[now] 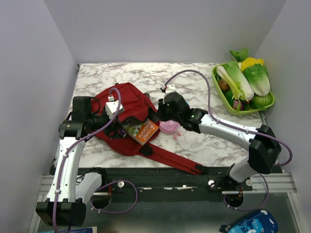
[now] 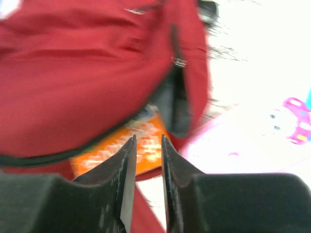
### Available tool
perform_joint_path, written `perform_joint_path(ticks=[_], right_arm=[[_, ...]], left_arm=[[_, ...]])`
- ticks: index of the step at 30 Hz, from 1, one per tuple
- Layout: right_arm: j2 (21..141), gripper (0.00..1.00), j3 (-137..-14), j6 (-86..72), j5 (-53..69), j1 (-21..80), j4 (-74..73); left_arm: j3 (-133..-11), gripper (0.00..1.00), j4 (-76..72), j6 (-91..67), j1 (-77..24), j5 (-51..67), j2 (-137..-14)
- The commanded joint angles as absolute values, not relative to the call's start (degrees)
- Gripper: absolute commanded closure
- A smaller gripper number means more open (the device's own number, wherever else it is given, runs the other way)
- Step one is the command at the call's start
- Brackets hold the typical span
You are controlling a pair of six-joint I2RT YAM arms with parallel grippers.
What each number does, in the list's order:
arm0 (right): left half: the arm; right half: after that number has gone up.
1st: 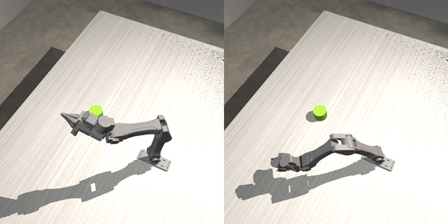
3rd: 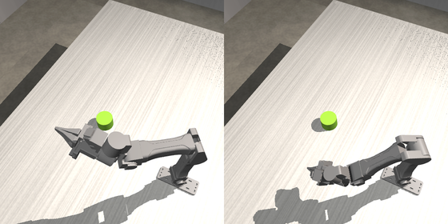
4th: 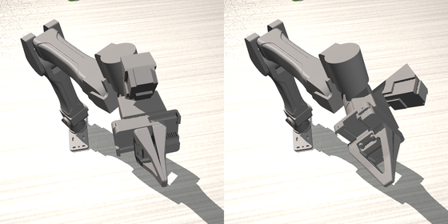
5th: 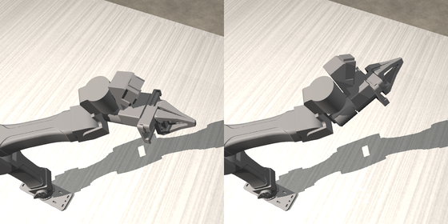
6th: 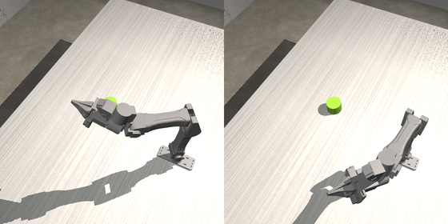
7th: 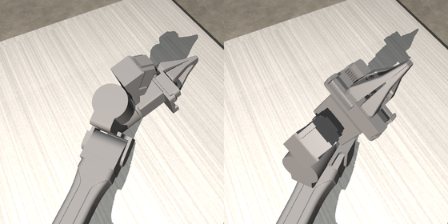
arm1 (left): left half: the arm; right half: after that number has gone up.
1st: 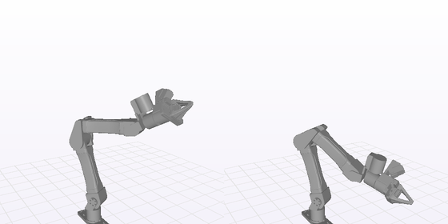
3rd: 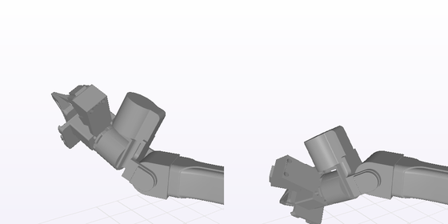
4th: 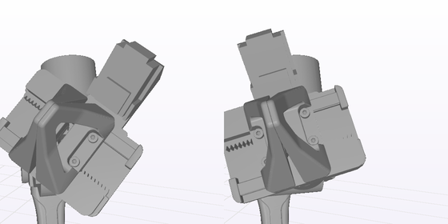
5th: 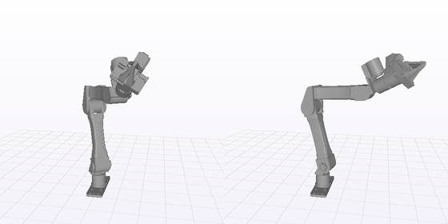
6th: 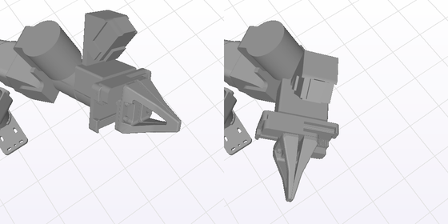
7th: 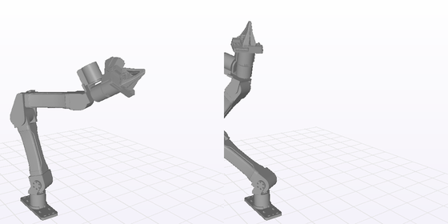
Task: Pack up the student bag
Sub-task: Place the book in the student bag.
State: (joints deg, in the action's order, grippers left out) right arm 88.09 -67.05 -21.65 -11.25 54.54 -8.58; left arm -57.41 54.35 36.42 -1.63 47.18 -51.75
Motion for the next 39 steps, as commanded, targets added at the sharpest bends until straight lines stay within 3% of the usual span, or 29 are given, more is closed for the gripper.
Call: perform_joint_path(ticks=[1, 7, 18, 31, 39], right_arm=[[89.64, 0.9, -62.85, -30.14, -10.99, 51.5, -9.15], [95.7, 0.99, -63.81, -37.08, -10.64, 50.54, -10.63], [102.91, 0.97, -65.92, -44.91, -13.97, 50.45, -12.83], [101.78, 0.99, -65.39, -47.29, -17.85, 49.66, -9.4], [108.98, 0.99, -75.23, -56.34, -18.9, 49.92, -28.3]], left_arm=[[-58.01, 0.99, 52.91, 36.56, -1.93, 50.1, -50.8], [-58.1, 0.99, 53.08, 36.56, -1.93, 50.01, -51.15], [-58.18, 0.99, 53.35, 36.83, -1.93, 49.92, -50.89], [-58.1, 0.99, 54.58, 37.97, -1.93, 48.78, -50.45], [-58.36, 0.99, 54.4, 37.88, -1.93, 48.87, -50.54]])
